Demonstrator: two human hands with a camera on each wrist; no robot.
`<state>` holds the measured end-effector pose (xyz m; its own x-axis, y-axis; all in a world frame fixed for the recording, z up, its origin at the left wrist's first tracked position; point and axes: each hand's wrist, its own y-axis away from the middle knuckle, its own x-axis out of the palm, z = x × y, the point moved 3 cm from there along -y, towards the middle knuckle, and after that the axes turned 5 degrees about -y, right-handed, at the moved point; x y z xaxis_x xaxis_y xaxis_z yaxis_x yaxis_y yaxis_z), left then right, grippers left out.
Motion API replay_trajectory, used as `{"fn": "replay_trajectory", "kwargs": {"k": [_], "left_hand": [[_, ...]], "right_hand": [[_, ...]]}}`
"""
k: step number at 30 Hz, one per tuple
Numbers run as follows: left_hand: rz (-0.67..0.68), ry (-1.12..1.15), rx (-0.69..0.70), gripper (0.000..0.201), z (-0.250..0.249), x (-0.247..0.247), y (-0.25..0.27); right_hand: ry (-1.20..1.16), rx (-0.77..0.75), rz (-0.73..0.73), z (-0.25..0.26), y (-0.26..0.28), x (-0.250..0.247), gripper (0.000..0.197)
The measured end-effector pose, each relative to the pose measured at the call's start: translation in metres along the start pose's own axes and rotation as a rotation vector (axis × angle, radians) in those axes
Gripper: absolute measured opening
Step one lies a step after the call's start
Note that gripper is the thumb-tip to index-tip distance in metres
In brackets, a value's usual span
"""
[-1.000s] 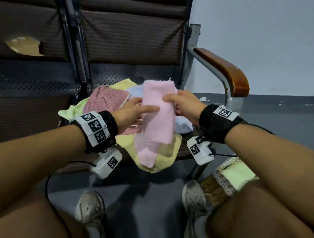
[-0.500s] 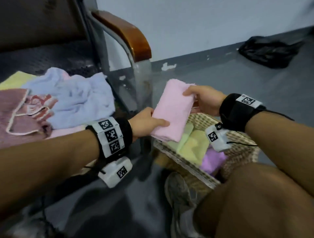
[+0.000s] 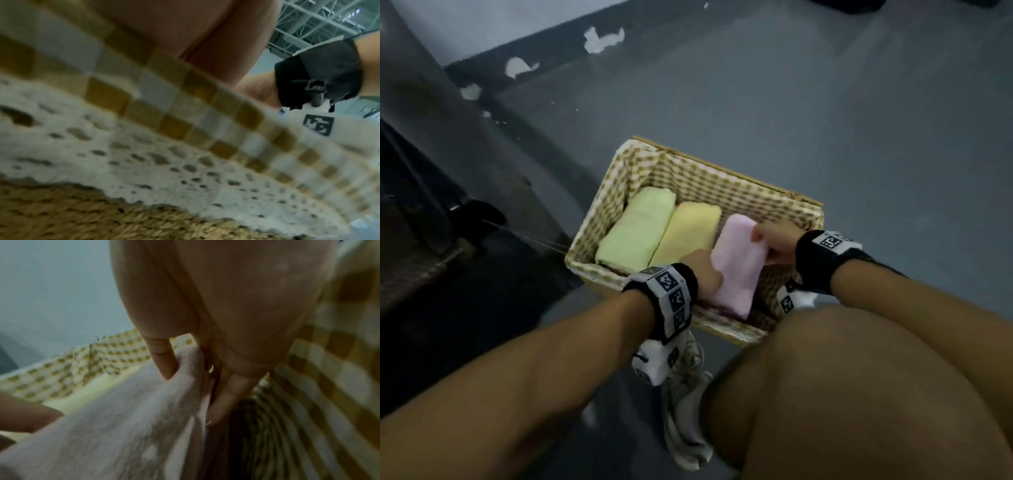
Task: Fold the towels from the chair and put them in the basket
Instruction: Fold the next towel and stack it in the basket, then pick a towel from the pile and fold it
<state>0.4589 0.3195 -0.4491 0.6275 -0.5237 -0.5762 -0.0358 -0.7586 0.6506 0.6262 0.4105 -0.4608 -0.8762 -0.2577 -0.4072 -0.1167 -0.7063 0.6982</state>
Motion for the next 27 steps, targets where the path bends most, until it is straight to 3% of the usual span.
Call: {"fn": "replay_trajectory", "kwargs": {"k": [7,9,12,17,22,27], "left_hand": [[0.011,-0.082,-0.114,0.041,0.005,0.000,-0.016],[0.016,-0.056,-0.113,0.044,0.005,-0.003,-0.013],[0.012,0.010,-0.081,0.040,0.004,-0.018,-0.002],[-0.065,0.185,0.061,0.028,0.014,-0.082,0.033],[-0.269,0.277,0.171,0.013,0.056,-0.169,0.095],[-0.439,0.302,0.165,0.011,0.139,-0.243,0.178]], "right_hand": [[0.403,-0.107,-0.005,-0.005,-0.023,0.010,0.051],[0.565,-0.188,0.024,0.009,-0.017,0.010,0.045],[0.696,-0.322,0.016,0.041,0.003,0.012,0.025],[0.778,-0.463,0.080,0.104,0.056,0.033,0.028],[0.805,-0.632,0.343,0.174,0.128,0.103,0.020],[0.846,-0.814,0.491,0.233,0.210,0.206,0.024]]}}
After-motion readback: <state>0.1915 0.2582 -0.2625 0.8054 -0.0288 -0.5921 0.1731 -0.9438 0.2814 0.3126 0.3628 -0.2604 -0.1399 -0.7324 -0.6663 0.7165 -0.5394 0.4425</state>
